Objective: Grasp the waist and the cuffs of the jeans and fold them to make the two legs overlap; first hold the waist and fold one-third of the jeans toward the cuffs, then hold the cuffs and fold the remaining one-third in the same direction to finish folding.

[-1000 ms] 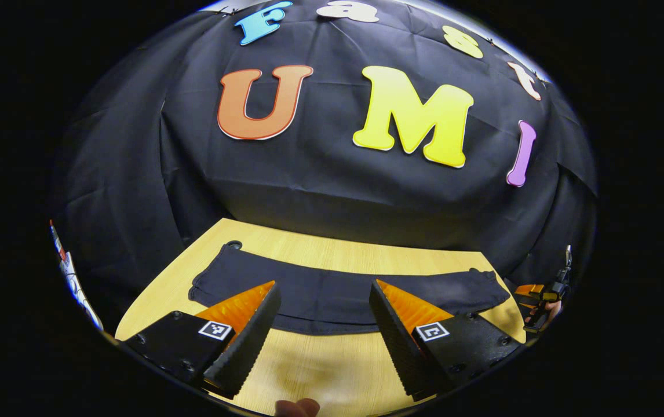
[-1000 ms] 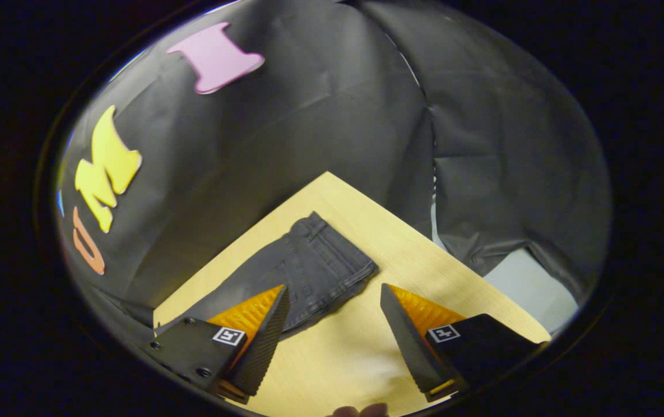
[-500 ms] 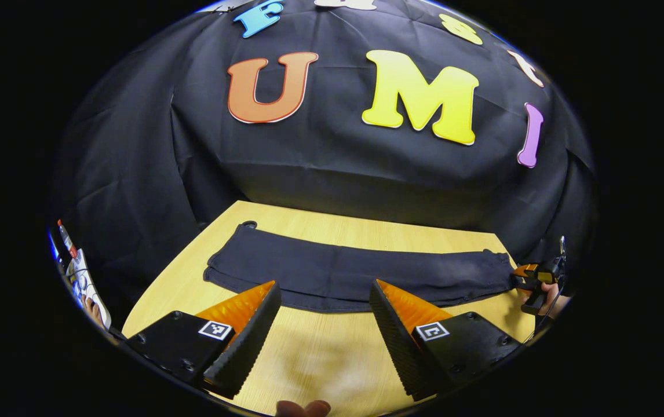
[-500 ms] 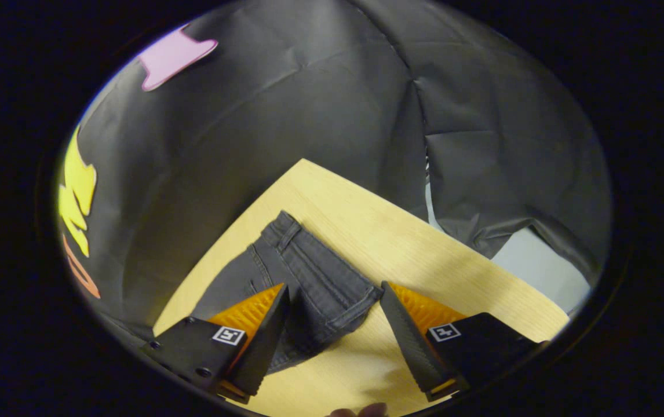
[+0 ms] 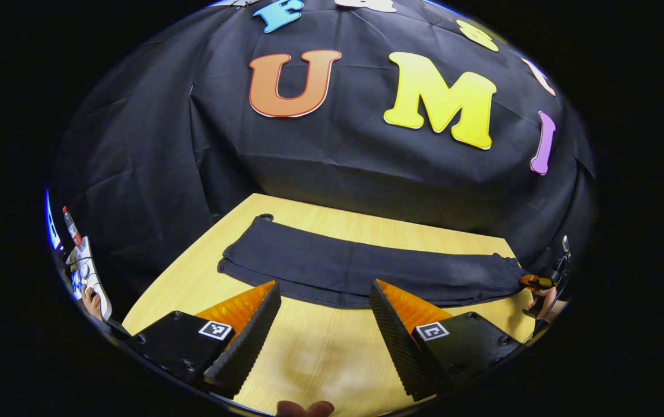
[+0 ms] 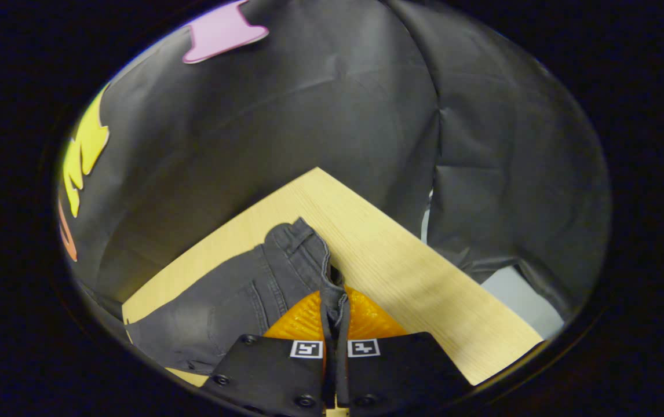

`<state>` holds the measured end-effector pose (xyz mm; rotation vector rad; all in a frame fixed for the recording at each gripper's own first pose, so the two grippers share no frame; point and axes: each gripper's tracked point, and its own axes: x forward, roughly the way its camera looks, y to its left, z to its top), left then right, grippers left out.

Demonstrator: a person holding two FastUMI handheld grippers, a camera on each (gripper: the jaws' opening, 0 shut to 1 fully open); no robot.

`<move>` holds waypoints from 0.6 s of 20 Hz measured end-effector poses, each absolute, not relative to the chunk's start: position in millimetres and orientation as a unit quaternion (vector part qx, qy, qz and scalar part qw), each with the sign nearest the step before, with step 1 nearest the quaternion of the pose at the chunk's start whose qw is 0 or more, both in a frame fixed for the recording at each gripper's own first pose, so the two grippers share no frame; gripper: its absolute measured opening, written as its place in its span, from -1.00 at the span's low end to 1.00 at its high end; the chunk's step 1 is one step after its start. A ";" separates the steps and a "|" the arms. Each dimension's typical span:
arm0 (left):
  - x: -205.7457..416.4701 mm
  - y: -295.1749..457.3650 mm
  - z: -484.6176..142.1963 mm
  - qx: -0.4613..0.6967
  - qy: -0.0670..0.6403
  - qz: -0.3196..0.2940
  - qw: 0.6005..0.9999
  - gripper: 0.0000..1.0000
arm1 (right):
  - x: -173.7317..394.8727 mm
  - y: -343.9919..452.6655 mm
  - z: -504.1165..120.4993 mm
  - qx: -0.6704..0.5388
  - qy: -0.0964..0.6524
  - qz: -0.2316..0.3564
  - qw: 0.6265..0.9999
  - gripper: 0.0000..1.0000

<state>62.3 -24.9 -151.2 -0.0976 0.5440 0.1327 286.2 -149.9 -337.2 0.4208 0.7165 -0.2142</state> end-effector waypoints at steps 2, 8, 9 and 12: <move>59.5 -16.7 -152.7 -0.063 0.265 0.073 0.960 1.00 | 289.5 -133.6 -300.4 0.166 0.326 -0.067 0.928 -0.98; 44.6 18.6 -160.9 -0.111 0.247 0.098 0.958 0.98 | 278.5 -23.4 -145.8 0.071 0.236 0.069 0.967 -0.99; 41.0 28.0 -162.6 -0.121 0.244 0.105 0.956 0.98 | 276.3 8.2 -125.7 0.063 0.227 0.096 0.967 -0.99; 29.6 53.0 -163.7 -0.127 0.233 0.124 0.956 0.98 | 255.9 83.9 -92.9 0.042 0.215 0.168 0.961 -0.99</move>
